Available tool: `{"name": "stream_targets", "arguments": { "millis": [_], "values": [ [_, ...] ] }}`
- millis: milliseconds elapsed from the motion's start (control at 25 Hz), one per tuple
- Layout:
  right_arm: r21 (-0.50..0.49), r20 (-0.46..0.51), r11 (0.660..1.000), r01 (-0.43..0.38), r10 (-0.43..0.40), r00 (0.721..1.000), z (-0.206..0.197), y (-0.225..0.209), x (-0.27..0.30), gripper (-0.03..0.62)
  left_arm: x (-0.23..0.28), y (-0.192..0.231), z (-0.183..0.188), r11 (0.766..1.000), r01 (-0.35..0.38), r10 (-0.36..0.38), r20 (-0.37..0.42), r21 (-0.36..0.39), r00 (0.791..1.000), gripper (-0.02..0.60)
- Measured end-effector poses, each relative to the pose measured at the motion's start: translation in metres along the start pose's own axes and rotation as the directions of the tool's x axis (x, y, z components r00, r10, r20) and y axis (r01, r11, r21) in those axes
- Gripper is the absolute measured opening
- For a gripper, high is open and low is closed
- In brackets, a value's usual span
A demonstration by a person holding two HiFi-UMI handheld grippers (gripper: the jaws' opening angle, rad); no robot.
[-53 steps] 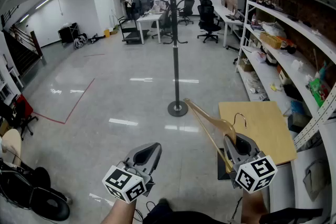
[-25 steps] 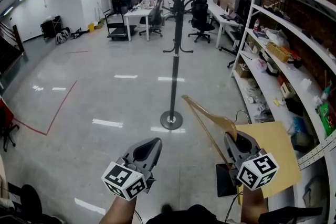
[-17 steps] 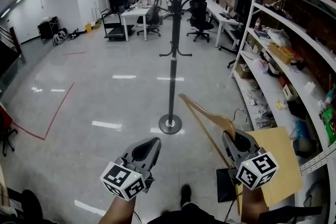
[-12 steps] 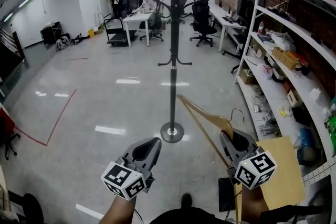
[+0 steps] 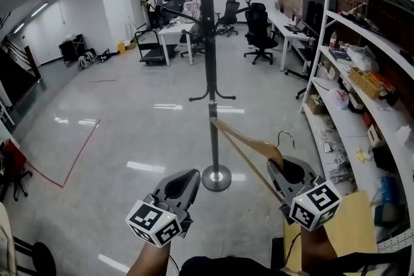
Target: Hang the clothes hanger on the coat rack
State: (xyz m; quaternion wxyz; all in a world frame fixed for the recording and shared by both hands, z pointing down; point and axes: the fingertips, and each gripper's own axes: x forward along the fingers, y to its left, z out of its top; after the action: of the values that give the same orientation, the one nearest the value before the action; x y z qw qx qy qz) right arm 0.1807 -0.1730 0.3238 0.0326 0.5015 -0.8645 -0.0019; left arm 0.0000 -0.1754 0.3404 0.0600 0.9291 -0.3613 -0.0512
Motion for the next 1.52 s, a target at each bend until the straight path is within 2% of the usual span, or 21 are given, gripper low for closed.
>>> {"name": "stream_targets", "arguments": {
  "millis": [240, 400, 720, 920, 1080, 1320, 1520],
  "values": [
    [-0.001, -0.023, 0.999, -0.034, 0.034, 0.999, -0.002, -0.024, 0.044, 0.057, 0.035, 0.03, -0.002, 1.0, -0.007, 0.007, -0.014, 0.002, 1.0, 0.0],
    [0.005, -0.018, 0.998, -0.056, 0.056, 0.998, 0.004, -0.035, 0.089, 0.057, 0.063, 0.068, 0.005, 1.0, 0.01, -0.01, 0.009, -0.004, 1.0, 0.0],
    [-0.027, -0.007, 0.994, -0.107, 0.106, 0.994, 0.026, -0.052, 0.18, 0.057, 0.114, 0.14, 0.028, 0.998, 0.057, -0.059, 0.055, 0.038, 0.997, 0.0],
    [-0.02, -0.022, 0.99, -0.137, 0.136, 0.99, 0.036, -0.058, 0.238, 0.057, 0.132, 0.185, 0.036, 0.995, 0.08, -0.083, 0.057, 0.05, 0.995, 0.0],
    [-0.004, -0.021, 0.986, -0.165, 0.165, 0.986, 0.037, -0.066, 0.266, 0.057, 0.148, 0.209, 0.034, 0.996, 0.082, -0.083, 0.049, 0.026, 0.995, 0.0],
    [-0.032, -0.026, 0.966, -0.257, 0.256, 0.966, 0.044, -0.087, 0.311, 0.057, 0.18, 0.235, 0.036, 0.998, 0.049, -0.05, 0.032, 0.039, 0.998, 0.0],
    [-0.063, -0.03, 0.923, -0.38, 0.379, 0.925, 0.054, -0.098, 0.342, 0.057, 0.206, 0.249, 0.046, 0.998, -0.001, -0.002, 0.049, 0.06, 0.999, 0.0]
  ]
}}
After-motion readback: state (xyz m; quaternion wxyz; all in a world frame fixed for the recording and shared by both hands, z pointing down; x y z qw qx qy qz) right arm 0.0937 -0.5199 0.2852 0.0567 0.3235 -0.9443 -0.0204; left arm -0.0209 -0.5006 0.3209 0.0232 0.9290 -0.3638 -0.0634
